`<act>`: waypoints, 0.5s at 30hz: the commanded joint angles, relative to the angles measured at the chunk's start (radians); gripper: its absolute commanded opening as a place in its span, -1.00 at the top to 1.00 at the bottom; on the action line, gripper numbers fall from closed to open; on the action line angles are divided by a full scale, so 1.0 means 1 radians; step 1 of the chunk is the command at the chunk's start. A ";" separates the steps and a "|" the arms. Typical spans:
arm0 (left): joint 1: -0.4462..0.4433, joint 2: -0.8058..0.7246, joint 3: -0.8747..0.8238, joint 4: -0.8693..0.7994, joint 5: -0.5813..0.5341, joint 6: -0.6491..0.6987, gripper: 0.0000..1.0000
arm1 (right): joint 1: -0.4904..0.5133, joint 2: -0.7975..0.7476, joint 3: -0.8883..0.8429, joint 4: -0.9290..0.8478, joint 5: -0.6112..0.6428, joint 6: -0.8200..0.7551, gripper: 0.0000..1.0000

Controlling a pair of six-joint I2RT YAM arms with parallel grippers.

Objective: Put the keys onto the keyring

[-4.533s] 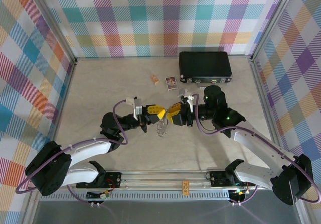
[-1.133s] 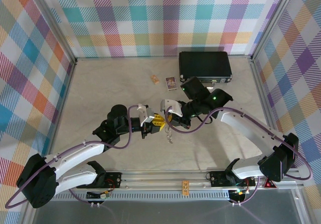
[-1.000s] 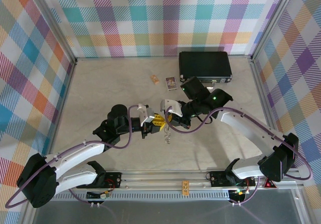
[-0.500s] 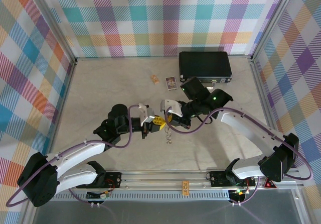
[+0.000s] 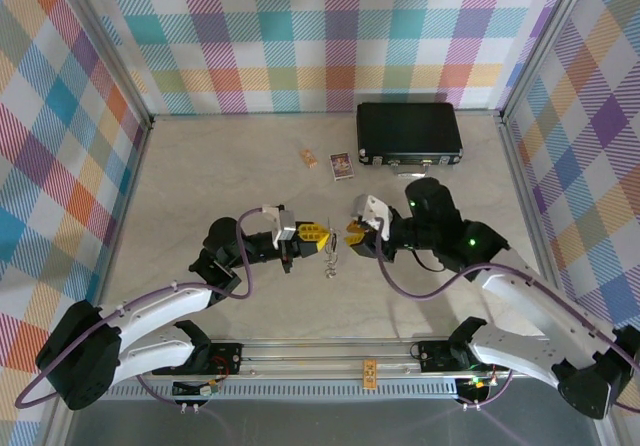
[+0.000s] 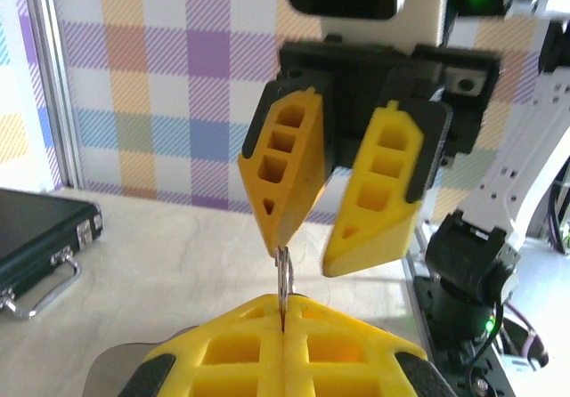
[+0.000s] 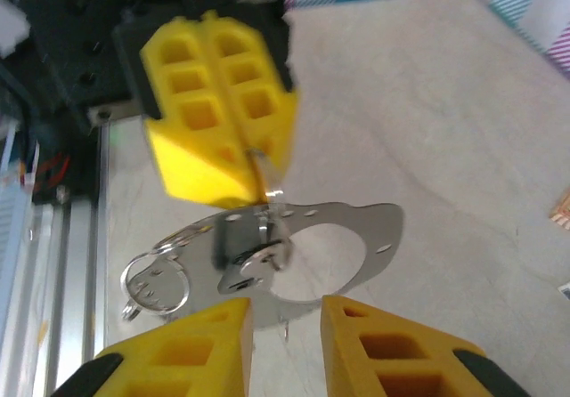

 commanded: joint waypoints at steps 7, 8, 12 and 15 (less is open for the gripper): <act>-0.001 0.051 -0.019 0.357 -0.028 -0.144 1.00 | -0.024 -0.068 -0.166 0.471 -0.126 0.366 0.46; -0.001 0.053 -0.018 0.367 -0.023 -0.151 1.00 | -0.026 -0.068 -0.167 0.487 -0.130 0.380 0.46; 0.000 0.051 -0.010 0.371 -0.015 -0.161 1.00 | -0.043 -0.063 -0.171 0.548 -0.184 0.420 0.46; -0.001 0.050 -0.009 0.371 -0.010 -0.164 1.00 | -0.061 -0.050 -0.169 0.577 -0.223 0.452 0.46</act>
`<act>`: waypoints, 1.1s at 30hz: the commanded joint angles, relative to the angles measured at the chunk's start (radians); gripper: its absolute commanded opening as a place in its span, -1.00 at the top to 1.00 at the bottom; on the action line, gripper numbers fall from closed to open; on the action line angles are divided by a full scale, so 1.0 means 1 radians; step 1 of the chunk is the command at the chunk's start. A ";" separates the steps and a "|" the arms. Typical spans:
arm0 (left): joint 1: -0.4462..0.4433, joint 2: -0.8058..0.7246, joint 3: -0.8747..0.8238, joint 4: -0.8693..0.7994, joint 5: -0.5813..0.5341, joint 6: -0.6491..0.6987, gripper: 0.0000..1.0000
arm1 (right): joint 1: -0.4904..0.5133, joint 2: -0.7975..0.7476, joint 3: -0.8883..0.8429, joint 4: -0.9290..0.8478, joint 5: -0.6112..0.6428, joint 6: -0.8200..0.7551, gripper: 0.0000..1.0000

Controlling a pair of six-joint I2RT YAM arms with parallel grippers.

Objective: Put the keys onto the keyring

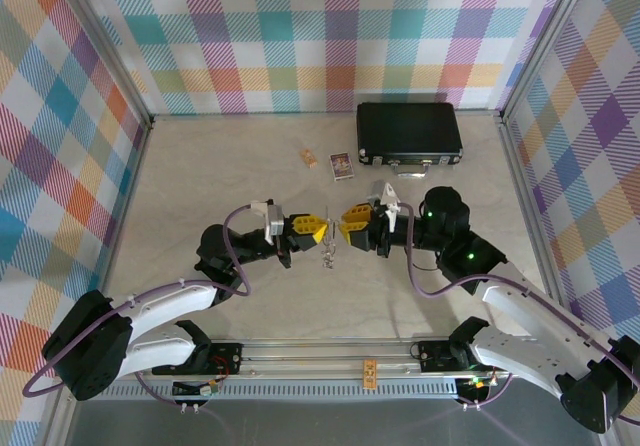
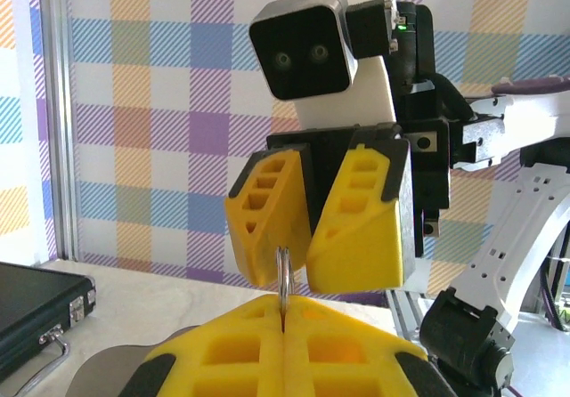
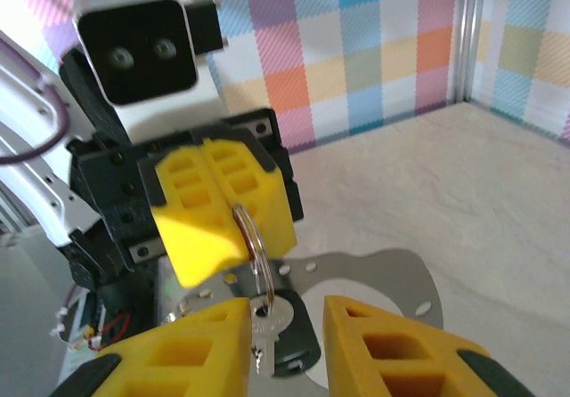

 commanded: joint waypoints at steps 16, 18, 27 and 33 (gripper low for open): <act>-0.001 -0.015 0.014 0.067 0.022 -0.024 1.00 | -0.028 0.053 0.032 0.092 -0.161 0.070 0.60; -0.001 -0.016 0.015 0.065 0.024 -0.024 1.00 | -0.027 0.063 0.043 0.081 -0.172 0.068 0.64; -0.001 -0.033 0.012 0.063 0.015 -0.024 1.00 | -0.029 0.066 0.043 0.051 -0.170 0.048 1.00; -0.001 -0.039 0.016 0.078 0.020 -0.041 1.00 | -0.030 0.087 0.048 0.004 -0.183 0.027 1.00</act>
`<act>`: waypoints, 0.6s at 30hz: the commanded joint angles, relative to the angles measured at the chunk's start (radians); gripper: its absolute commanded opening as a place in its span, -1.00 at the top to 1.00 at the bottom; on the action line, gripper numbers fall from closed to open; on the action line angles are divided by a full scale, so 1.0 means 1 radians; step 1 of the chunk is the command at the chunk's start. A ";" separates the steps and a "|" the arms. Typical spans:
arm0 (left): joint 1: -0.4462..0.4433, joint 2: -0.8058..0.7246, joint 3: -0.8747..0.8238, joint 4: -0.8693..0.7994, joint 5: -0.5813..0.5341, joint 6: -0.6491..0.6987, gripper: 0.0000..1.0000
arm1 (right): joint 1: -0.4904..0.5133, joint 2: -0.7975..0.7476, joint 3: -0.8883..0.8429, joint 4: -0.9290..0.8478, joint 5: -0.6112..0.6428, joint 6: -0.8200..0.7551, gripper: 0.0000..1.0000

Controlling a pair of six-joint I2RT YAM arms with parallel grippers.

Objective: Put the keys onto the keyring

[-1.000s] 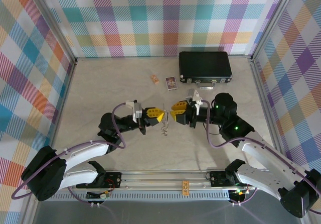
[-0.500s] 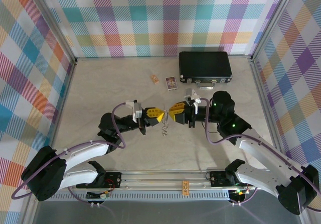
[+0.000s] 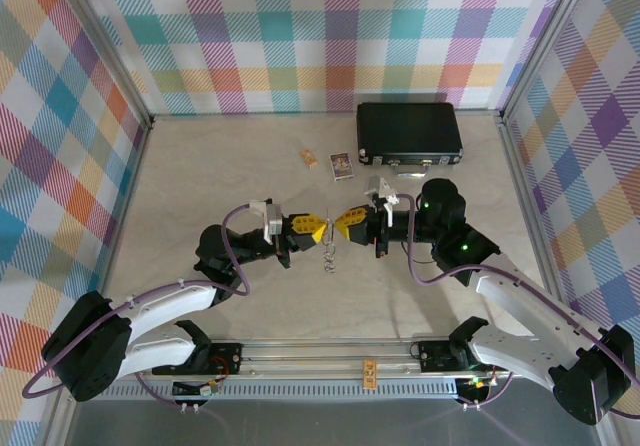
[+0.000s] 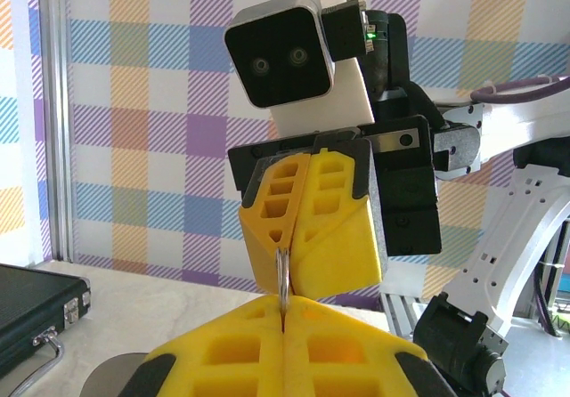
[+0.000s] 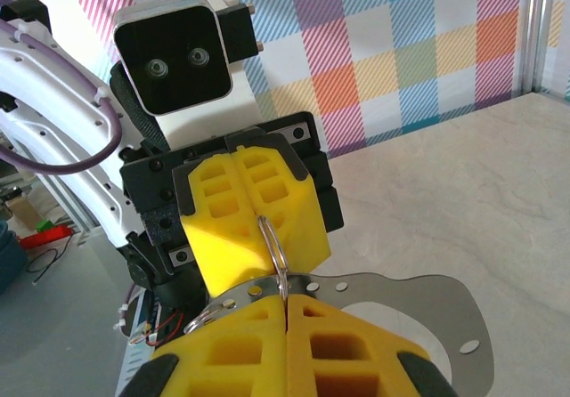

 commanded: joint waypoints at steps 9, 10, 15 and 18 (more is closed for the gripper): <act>-0.013 -0.021 0.028 0.080 0.025 -0.026 1.00 | -0.004 0.075 0.058 -0.065 -0.074 -0.031 1.00; -0.015 -0.018 0.029 0.083 0.027 -0.026 1.00 | -0.005 0.080 0.060 -0.064 -0.077 -0.031 1.00; -0.018 -0.006 0.033 0.089 0.034 -0.028 1.00 | -0.005 0.094 0.065 -0.066 -0.103 -0.028 1.00; -0.019 -0.001 0.033 0.096 0.033 -0.028 1.00 | -0.005 0.101 0.073 -0.075 -0.143 -0.030 1.00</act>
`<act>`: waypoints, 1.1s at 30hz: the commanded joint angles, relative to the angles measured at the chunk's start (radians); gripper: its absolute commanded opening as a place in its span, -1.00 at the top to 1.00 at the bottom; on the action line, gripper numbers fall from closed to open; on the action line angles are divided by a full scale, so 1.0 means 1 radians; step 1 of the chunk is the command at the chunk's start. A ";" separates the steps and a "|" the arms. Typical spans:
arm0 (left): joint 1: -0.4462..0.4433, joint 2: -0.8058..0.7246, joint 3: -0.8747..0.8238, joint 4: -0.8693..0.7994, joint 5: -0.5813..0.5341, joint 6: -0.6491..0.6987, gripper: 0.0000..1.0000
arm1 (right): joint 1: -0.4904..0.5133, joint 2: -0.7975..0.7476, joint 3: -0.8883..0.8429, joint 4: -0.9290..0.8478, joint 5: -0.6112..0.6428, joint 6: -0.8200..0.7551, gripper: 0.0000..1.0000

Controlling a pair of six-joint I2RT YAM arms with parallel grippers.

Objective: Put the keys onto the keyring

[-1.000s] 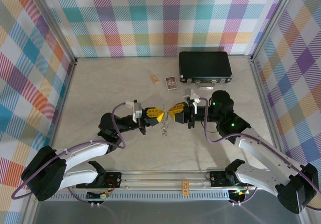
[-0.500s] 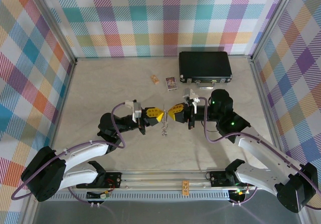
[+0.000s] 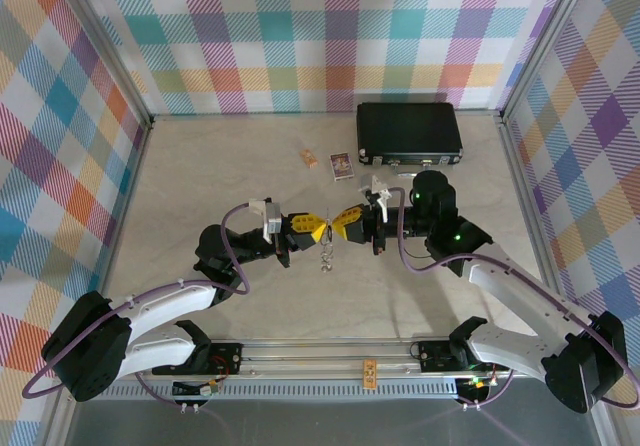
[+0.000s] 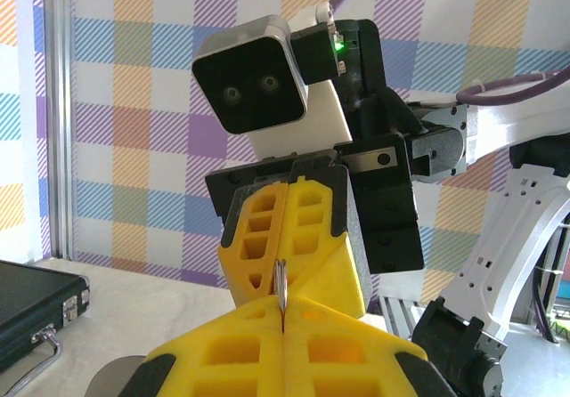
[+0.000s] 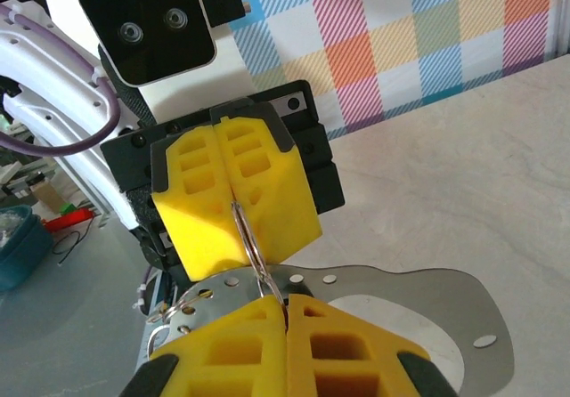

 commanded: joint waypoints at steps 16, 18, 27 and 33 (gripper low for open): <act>-0.026 0.022 0.030 0.114 0.035 -0.019 1.00 | 0.012 0.001 0.033 -0.056 -0.025 -0.041 0.77; -0.025 0.012 0.023 0.105 0.026 -0.011 1.00 | 0.012 -0.037 0.014 -0.052 0.021 -0.053 0.73; -0.026 0.012 0.024 0.088 0.019 -0.004 1.00 | 0.012 -0.143 -0.035 0.012 0.077 -0.071 0.48; -0.026 0.010 0.026 0.093 0.023 -0.010 1.00 | 0.013 -0.091 0.011 0.001 0.034 -0.078 0.47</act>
